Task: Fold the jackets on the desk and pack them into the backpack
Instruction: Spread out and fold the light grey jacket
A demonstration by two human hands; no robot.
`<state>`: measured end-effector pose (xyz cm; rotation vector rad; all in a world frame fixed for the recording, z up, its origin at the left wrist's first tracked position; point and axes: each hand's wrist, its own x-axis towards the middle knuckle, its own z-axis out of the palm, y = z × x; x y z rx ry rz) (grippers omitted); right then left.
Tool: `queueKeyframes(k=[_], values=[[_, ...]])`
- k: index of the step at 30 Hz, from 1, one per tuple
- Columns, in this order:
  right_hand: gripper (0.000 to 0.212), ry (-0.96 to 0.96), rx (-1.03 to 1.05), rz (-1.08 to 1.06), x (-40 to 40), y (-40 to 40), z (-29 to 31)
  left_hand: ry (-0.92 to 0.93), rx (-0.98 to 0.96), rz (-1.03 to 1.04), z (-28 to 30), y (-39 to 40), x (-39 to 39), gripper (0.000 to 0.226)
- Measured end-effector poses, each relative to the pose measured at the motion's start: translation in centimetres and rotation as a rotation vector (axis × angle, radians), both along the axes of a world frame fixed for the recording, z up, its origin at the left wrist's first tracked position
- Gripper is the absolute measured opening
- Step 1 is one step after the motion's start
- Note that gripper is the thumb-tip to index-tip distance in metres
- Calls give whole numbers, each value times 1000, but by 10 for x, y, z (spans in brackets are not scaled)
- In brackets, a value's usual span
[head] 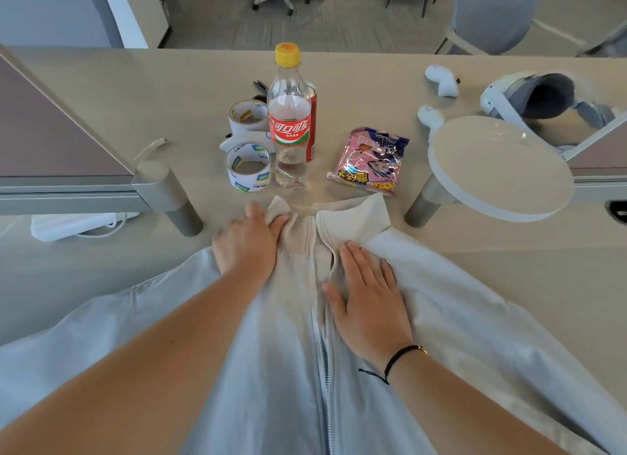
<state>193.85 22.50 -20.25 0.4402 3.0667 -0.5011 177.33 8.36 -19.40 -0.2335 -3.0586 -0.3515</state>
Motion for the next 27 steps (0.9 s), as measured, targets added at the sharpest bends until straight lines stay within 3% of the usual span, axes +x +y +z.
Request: queueKeyframes(k=[3, 5, 7, 9, 11, 13, 17, 20, 22, 25, 27], values=[[69, -43, -6, -22, -2, -5, 4, 149, -26, -51, 1, 1, 4, 49], [67, -20, -15, -75, -9, -9, 12, 218, 22, -255, 5, -2, 5, 45], [49, 31, 12, -152, -21, -12, 22, 239, -1, -502, 14, -3, 4, 40], [31, 19, 46, -205, -35, -14, 34, 124, -131, -637, 23, 2, -1, 46], [25, -24, 58, -216, -46, -10, 43, -63, -249, -642, 31, 10, -9, 47], [25, -51, 17, -214, -50, -3, 45, -125, -317, -633, 37, 16, -15, 40], [23, 21, -142, -271, -41, 10, 37, -204, -31, -554, 46, 25, -22, 22], [23, 190, -366, -401, -34, 11, 37, -120, 174, -546, 47, 30, -14, 17], [21, 319, -432, -401, -32, 6, 41, -65, 204, -499, 36, 30, -4, 20], [16, 393, -366, -251, -33, -5, 39, -10, 89, -405, 6, 21, 14, 33], [17, 243, -237, -101, -32, -9, 26, 4, 55, -380, -8, 16, 19, 43]])
